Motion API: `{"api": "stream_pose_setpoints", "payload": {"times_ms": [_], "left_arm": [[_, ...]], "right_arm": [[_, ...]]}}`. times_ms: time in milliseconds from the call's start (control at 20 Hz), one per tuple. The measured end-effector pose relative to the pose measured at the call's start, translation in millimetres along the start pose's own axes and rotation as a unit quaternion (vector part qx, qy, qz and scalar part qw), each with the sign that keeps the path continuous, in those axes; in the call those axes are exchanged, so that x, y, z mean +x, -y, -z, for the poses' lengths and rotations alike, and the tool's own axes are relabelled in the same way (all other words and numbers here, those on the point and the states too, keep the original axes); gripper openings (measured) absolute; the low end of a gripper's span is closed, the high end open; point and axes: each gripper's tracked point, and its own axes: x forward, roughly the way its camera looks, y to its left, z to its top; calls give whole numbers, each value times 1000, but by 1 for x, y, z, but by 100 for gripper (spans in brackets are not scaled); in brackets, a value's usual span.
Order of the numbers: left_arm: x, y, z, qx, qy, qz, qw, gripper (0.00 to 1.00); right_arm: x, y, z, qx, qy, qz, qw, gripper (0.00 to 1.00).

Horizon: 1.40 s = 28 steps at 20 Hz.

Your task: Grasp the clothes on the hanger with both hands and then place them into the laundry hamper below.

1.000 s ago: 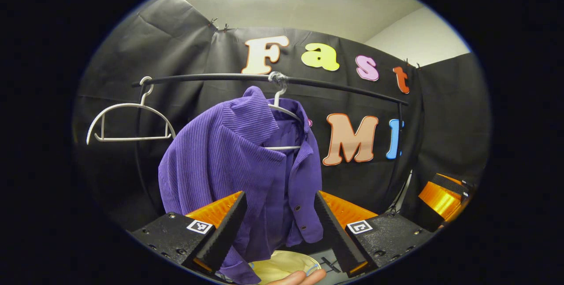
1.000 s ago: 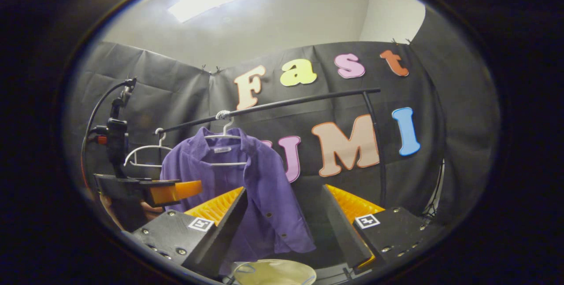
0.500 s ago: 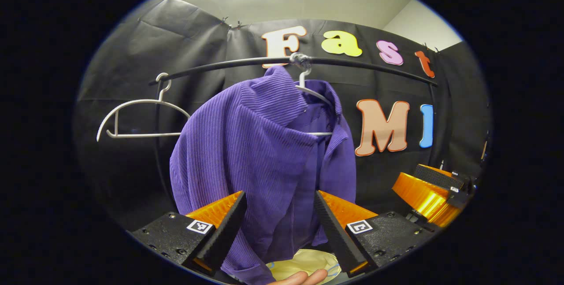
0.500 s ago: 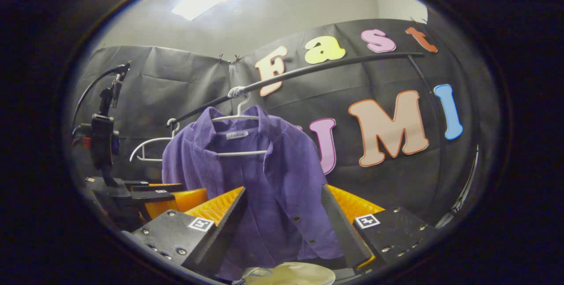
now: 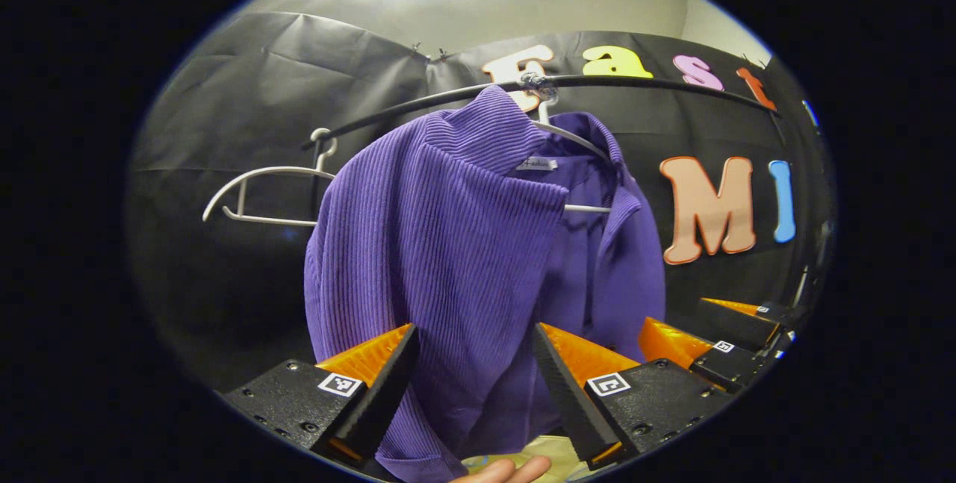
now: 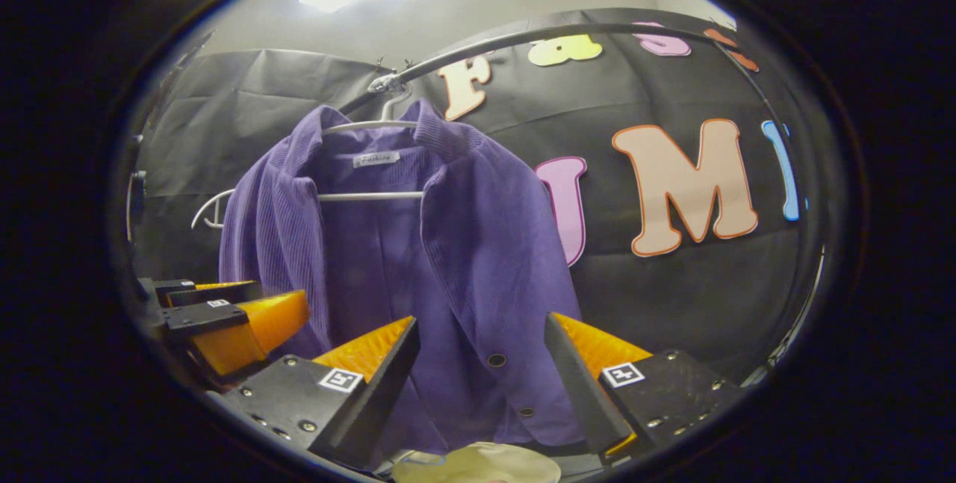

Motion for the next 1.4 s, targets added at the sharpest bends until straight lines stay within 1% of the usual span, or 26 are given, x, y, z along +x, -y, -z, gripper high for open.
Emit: {"api": "stream_pose_setpoints", "payload": {"times_ms": [50,100,150,200,250,300,350,400,450,500,550,600,650,750,800,850,900,950,1000,1050,1100,1150,1250,1300,1400], "left_arm": [[4,3,4,6,-1,-7,1000,90],[7,5,10,8,-7,-12,1000,90],[11,5,15,4,-13,-22,1000,91],[14,2,21,-2,-20,-36,999,91],[18,2,23,-10,-24,-44,999,93],[27,6,25,-7,-27,-41,999,93],[32,6,28,6,-32,-45,998,89],[35,3,30,19,-33,-50,998,89],[38,-3,29,30,-27,-62,997,91],[40,-5,27,34,-17,-65,997,91],[43,-6,24,34,-6,-62,997,90],[48,-10,21,35,4,-65,997,79],[54,-13,12,37,19,-67,997,67],[62,-13,7,59,24,-58,996,45],[63,-19,4,67,27,-60,996,34],[62,-21,3,66,32,-54,996,21],[59,-20,4,62,34,-47,996,14],[55,-23,6,58,34,-43,997,11],[51,-23,4,53,37,-32,997,11],[45,-24,3,45,39,-20,998,5],[37,-21,0,31,41,1,999,2],[30,-19,-2,14,40,20,999,3],[16,-19,-12,-19,47,53,997,3],[9,-21,-18,-34,52,66,996,3],[-4,-23,-31,-57,57,93,992,3]], "right_arm": [[4,-1,2,-10,-2,-5,1000,96],[8,-2,2,-22,1,-7,1000,100],[12,-4,1,-34,11,-11,999,97],[18,-6,-1,-47,20,-13,999,96],[23,0,-1,-45,27,1,999,99],[28,3,-1,-35,29,4,999,94],[31,2,2,-23,26,-6,999,96],[34,-2,5,-20,20,-19,999,96],[37,-3,8,-23,16,-25,999,95],[40,-1,10,-34,15,-24,999,96],[45,3,11,-50,15,-19,998,94],[48,3,12,-60,16,-17,998,96],[51,0,13,-65,17,-18,998,96],[59,-13,18,-75,10,-39,996,96],[64,-21,18,-86,11,-48,995,96],[67,-22,18,-94,14,-49,994,96],[71,-22,18,-97,17,-45,994,96],[76,-22,18,-94,20,-40,995,96],[80,-23,18,-89,19,-38,995,96],[85,-23,20,-86,15,-32,996,94],[91,-22,22,-80,10,-22,996,94],[93,-19,20,-72,8,-9,997,96],[93,-14,10,-44,23,19,999,96],[95,-12,3,-36,30,33,998,94],[102,-4,-14,-42,44,64,996,93]]}}
